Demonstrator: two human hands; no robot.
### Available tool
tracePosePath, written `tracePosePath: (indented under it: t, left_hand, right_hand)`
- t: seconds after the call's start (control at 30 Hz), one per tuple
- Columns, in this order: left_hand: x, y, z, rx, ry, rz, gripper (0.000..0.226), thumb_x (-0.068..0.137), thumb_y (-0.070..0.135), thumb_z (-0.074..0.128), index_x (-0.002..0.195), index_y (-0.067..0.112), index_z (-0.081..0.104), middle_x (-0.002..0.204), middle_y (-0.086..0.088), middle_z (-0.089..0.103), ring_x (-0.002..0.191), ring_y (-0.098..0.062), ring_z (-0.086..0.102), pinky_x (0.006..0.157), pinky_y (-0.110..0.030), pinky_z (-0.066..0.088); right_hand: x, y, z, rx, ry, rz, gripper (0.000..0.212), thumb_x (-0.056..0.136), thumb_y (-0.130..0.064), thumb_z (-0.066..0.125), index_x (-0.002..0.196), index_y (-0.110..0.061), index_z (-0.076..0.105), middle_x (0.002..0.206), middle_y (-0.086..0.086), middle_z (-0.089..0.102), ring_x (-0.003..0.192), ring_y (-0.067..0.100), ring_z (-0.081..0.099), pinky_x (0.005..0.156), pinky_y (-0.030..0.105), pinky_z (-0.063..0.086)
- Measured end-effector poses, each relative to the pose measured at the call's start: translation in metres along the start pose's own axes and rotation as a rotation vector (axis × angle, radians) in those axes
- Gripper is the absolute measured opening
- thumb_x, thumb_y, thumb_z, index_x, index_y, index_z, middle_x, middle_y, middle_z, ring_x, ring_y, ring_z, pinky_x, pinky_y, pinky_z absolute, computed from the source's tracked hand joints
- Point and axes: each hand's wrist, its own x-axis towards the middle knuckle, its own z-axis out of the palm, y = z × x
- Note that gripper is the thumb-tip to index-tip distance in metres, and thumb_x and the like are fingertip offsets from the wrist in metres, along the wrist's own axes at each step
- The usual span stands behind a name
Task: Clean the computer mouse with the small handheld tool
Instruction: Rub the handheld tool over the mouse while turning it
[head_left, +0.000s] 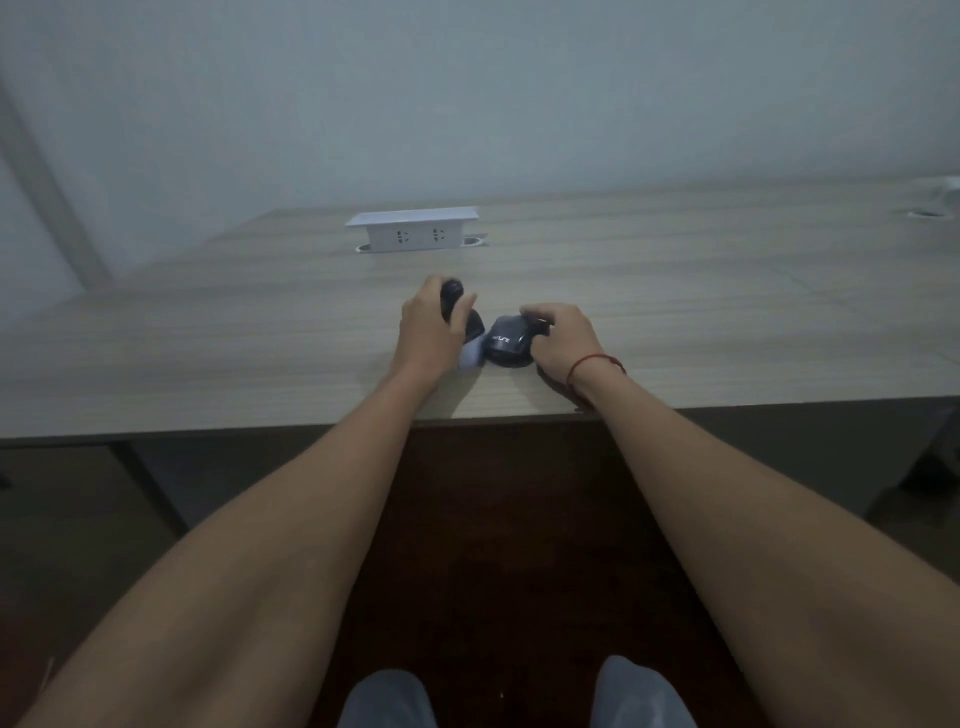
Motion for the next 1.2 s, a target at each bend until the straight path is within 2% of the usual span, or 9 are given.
tracePosePath:
  t: [0.17, 0.27, 0.3, 0.4, 0.57, 0.7, 0.8, 0.93, 1.2]
  left_hand:
    - [0.003, 0.002, -0.007, -0.033, 0.080, -0.045, 0.026, 0.093, 0.025, 0.058, 0.109, 0.005, 0.059, 0.107, -0.015, 0.065, 0.094, -0.020, 0.057, 0.085, -0.032, 0.050]
    - [0.007, 0.014, -0.007, -0.107, 0.188, -0.022, 0.024, 0.092, 0.023, 0.061, 0.107, 0.004, 0.059, 0.099, -0.009, 0.063, 0.089, -0.015, 0.055, 0.083, -0.030, 0.050]
    - [0.008, 0.019, -0.005, -0.132, 0.200, -0.012, 0.024, 0.091, 0.022, 0.061, 0.107, 0.005, 0.059, 0.097, -0.005, 0.061, 0.089, -0.014, 0.056, 0.082, -0.027, 0.049]
    - [0.007, 0.027, 0.003, -0.099, 0.133, 0.023, 0.023, 0.090, 0.022, 0.063, 0.107, 0.007, 0.059, 0.096, -0.003, 0.062, 0.090, -0.015, 0.057, 0.079, -0.022, 0.046]
    - [0.003, 0.003, 0.002, 0.118, 0.012, 0.005, 0.022, 0.092, 0.025, 0.060, 0.106, 0.008, 0.058, 0.101, -0.013, 0.065, 0.094, -0.026, 0.062, 0.082, -0.038, 0.054]
    - [0.016, 0.026, -0.002, -0.029, 0.131, 0.062, 0.023, 0.091, 0.026, 0.060, 0.103, 0.007, 0.061, 0.097, -0.014, 0.067, 0.091, -0.027, 0.062, 0.082, -0.037, 0.052]
    - [0.023, 0.038, 0.005, 0.028, -0.008, 0.134, 0.024, 0.090, 0.028, 0.062, 0.105, 0.009, 0.061, 0.096, -0.012, 0.069, 0.089, -0.027, 0.063, 0.081, -0.036, 0.053]
    - [0.023, 0.021, 0.005, 0.178, -0.049, 0.072, 0.023, 0.090, 0.024, 0.062, 0.108, 0.009, 0.060, 0.105, -0.014, 0.067, 0.098, -0.031, 0.060, 0.087, -0.037, 0.049]
    - [0.024, 0.035, 0.012, -0.027, 0.051, 0.052, 0.023, 0.088, 0.027, 0.065, 0.103, 0.010, 0.062, 0.099, -0.011, 0.068, 0.092, -0.025, 0.063, 0.082, -0.036, 0.052]
  right_hand:
    - [0.003, -0.004, 0.003, -0.002, 0.050, 0.014, 0.038, 0.092, -0.002, 0.041, 0.121, -0.005, 0.065, 0.132, 0.014, 0.061, 0.126, 0.027, 0.053, 0.103, 0.028, 0.038]
    - [0.000, -0.007, 0.000, 0.035, 0.024, -0.020, 0.027, 0.095, -0.025, 0.045, 0.084, -0.015, 0.067, 0.096, 0.009, 0.065, 0.095, 0.026, 0.058, 0.069, 0.028, 0.043]
    - [-0.003, -0.006, -0.001, 0.054, -0.013, -0.024, 0.021, 0.094, -0.033, 0.050, 0.089, -0.019, 0.065, 0.097, 0.005, 0.061, 0.093, 0.022, 0.056, 0.069, 0.027, 0.043]
    - [-0.005, -0.003, 0.000, -0.052, -0.108, -0.040, 0.067, 0.080, -0.051, 0.068, 0.131, -0.011, 0.053, 0.120, 0.003, 0.057, 0.107, 0.019, 0.054, 0.094, 0.037, 0.049]
    - [0.001, 0.003, 0.002, -0.062, -0.111, -0.003, 0.104, 0.064, -0.056, 0.080, 0.146, -0.010, 0.034, 0.147, 0.009, 0.044, 0.130, 0.026, 0.046, 0.105, 0.040, 0.044]
    - [0.003, 0.001, -0.001, -0.073, -0.129, -0.046, 0.074, 0.069, -0.049, 0.080, 0.125, -0.010, 0.053, 0.121, 0.005, 0.060, 0.104, 0.020, 0.057, 0.084, 0.030, 0.049]
    - [0.004, 0.001, -0.002, -0.045, -0.170, -0.085, 0.048, 0.072, -0.043, 0.079, 0.106, -0.015, 0.060, 0.096, -0.006, 0.060, 0.094, 0.018, 0.058, 0.068, 0.020, 0.043]
    - [0.004, 0.003, 0.001, -0.042, -0.128, -0.083, 0.065, 0.066, -0.048, 0.082, 0.116, -0.013, 0.060, 0.106, 0.000, 0.061, 0.100, 0.021, 0.059, 0.085, 0.034, 0.053]
    - [0.006, 0.006, 0.003, 0.001, -0.136, -0.050, 0.041, 0.066, -0.049, 0.081, 0.086, -0.022, 0.057, 0.083, -0.004, 0.059, 0.073, 0.011, 0.056, 0.061, 0.024, 0.044]
